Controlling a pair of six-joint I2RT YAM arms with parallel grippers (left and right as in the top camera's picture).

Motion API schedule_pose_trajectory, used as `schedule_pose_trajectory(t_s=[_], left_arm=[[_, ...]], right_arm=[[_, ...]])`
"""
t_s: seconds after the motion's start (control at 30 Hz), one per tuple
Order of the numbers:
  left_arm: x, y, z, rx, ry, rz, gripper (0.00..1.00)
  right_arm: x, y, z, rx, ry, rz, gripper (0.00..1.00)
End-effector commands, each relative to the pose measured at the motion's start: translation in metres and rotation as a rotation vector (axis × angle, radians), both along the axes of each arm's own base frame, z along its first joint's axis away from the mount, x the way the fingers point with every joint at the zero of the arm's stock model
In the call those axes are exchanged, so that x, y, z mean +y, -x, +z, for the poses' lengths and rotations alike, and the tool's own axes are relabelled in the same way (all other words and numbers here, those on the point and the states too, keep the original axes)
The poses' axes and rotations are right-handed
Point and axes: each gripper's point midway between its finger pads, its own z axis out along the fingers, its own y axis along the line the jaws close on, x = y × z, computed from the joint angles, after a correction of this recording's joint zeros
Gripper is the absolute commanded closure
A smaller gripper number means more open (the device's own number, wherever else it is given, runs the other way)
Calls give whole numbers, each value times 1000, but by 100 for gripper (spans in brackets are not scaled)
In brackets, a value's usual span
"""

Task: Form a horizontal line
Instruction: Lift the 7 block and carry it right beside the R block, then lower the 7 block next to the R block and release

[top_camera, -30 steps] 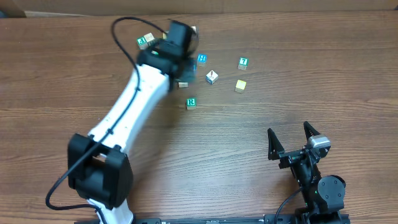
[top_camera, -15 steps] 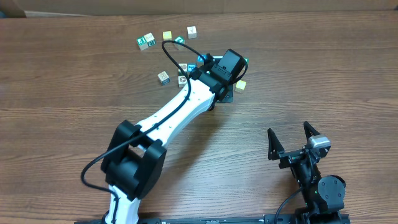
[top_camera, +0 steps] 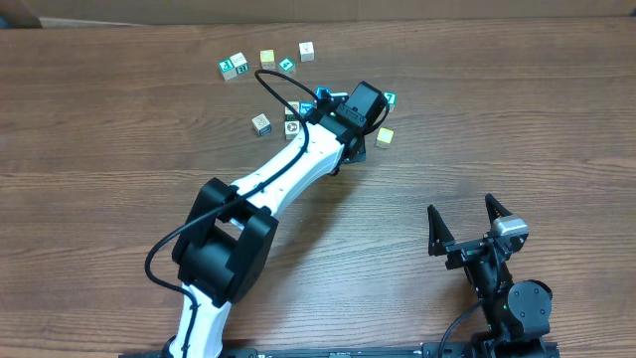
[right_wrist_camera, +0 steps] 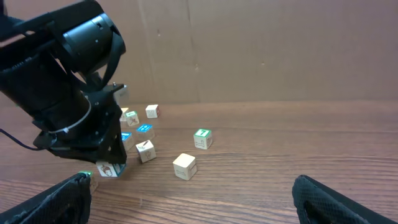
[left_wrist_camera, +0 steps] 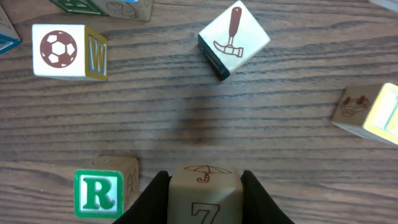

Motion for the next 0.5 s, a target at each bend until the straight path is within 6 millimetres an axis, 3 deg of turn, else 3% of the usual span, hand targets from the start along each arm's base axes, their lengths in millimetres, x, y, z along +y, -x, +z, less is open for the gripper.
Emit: schedule_pose_trajectory(t_s=[0.0, 0.47], left_arm=[[11, -6, -4, -8, -39, -4, 91], [19, -1, -13, 28, -39, 13, 91]], right_arm=[[-2, -1, -3, -1, 4, -11, 0], [-2, -1, -3, -1, 4, -11, 0]])
